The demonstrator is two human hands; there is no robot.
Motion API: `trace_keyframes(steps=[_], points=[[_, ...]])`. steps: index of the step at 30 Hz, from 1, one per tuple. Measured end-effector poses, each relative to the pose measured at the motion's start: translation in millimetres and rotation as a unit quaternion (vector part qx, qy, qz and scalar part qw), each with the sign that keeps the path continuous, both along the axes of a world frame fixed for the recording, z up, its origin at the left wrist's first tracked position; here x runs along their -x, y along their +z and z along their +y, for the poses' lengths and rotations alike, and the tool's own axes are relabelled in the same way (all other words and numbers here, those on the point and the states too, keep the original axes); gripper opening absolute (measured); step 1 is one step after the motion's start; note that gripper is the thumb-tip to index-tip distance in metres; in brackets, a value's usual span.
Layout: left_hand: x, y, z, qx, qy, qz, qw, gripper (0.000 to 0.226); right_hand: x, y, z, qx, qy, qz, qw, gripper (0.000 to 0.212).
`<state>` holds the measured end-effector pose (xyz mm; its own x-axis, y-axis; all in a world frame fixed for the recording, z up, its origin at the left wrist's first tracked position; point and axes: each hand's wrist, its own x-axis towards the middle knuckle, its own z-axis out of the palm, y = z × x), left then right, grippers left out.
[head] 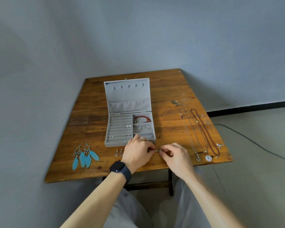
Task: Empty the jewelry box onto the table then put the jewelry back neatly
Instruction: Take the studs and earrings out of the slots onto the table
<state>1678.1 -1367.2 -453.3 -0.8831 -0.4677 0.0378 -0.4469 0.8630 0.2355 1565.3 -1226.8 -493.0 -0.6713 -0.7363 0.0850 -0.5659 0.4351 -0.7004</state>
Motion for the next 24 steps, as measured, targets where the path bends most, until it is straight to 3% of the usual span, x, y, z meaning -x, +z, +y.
trace_keyframes(steps=[14,24], points=[[-8.6,8.3,-5.9,-0.023,-0.007,0.026,0.999,0.025,3.1,4.0,4.3,0.015,0.005,-0.033,0.999,0.024],[-34.1,25.0,-51.3,-0.009,0.064,0.075,0.995,0.026,3.5,24.2,-8.4,0.061,0.029,-0.014,0.998,0.025]])
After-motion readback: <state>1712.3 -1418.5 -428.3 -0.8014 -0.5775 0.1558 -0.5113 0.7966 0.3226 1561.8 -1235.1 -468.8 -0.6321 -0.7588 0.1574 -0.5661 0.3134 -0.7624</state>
